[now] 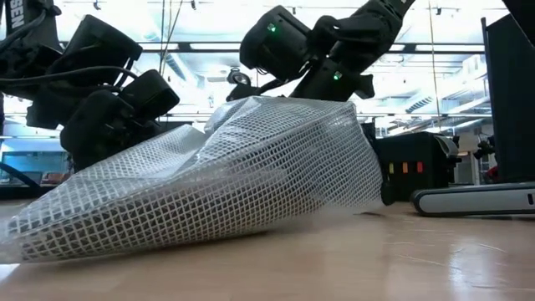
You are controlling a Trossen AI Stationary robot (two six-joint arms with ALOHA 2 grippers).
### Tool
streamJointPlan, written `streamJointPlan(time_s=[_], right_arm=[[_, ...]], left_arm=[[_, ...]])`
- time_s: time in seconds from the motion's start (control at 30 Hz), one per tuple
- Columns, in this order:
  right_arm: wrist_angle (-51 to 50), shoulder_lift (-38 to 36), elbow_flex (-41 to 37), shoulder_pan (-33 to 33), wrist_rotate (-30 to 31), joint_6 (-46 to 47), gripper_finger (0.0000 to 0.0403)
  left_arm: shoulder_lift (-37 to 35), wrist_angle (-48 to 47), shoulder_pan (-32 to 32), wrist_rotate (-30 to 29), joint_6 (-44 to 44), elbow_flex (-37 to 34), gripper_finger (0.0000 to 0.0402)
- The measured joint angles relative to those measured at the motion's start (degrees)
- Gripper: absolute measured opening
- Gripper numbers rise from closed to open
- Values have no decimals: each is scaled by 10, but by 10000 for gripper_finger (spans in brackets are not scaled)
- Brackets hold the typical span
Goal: Unpack backpack
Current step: Remove the white charger adapter from the white mesh envelope
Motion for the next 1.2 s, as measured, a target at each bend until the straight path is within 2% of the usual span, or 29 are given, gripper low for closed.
streamJointPlan(time_s=[0.1, 0.2, 0.23, 0.47, 0.83, 1.07, 1.2], right_arm=[[-4, -4, -1, 0, -9, -1, 215], [-6, -10, -2, 1, -27, -4, 144], [-9, -12, -2, 2, -33, -6, 135], [-41, -51, -7, 16, -56, -28, 136], [-72, -119, -5, 54, -37, -30, 136], [-205, -167, -5, 72, -33, -6, 136], [-299, -193, -5, 84, -10, 26, 136]], left_arm=[[0, 0, 0, 0, 1, 0, 62], [0, 0, 0, -1, 2, 0, 62], [0, 0, 0, 0, 2, 0, 62], [0, -1, 0, -1, 3, 0, 62], [0, 1, 0, -3, 6, 0, 62], [0, 0, 0, -3, 6, 0, 62], [0, -1, 0, -3, 6, 0, 62]])
